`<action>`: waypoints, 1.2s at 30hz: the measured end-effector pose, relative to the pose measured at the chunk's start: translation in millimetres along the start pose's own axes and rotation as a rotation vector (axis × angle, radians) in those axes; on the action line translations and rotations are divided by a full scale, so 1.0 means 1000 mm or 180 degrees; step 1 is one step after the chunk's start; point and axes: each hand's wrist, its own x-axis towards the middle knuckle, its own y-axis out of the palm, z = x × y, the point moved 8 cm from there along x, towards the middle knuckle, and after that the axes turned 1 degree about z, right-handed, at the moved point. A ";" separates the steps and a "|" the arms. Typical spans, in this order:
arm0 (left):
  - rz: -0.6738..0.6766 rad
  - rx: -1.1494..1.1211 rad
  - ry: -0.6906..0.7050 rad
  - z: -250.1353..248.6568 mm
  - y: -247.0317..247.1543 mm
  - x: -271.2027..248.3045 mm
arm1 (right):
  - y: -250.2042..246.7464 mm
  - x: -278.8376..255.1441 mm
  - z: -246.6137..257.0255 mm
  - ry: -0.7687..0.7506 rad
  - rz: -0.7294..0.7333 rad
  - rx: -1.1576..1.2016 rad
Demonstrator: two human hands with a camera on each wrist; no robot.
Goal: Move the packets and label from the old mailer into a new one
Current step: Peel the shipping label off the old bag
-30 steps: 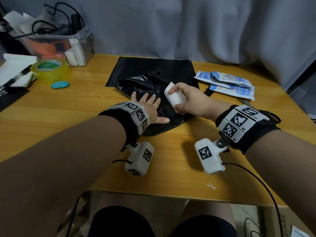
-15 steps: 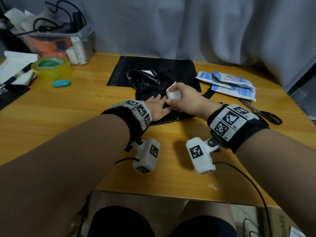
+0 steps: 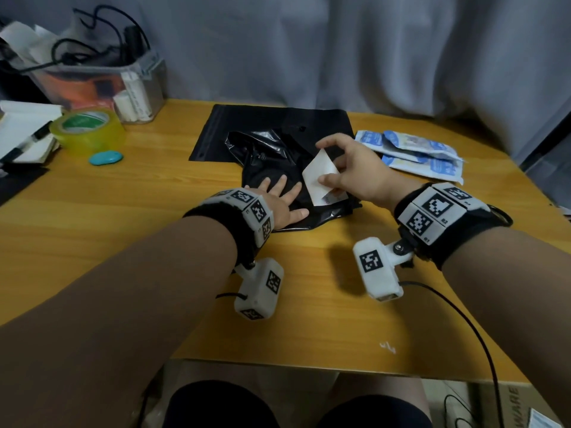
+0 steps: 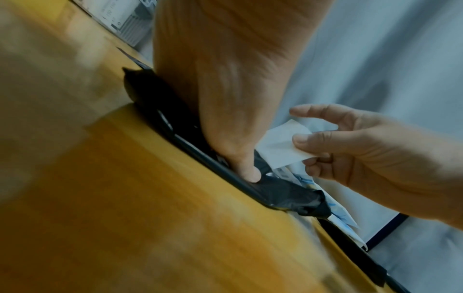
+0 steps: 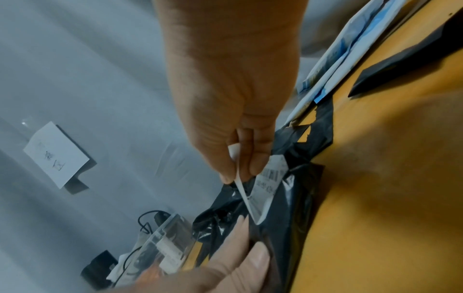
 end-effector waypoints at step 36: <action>-0.0869 -0.0680 0.0790 -0.031 -0.029 -0.010 | -0.028 -0.004 0.001 -0.0044 -0.0967 -0.0270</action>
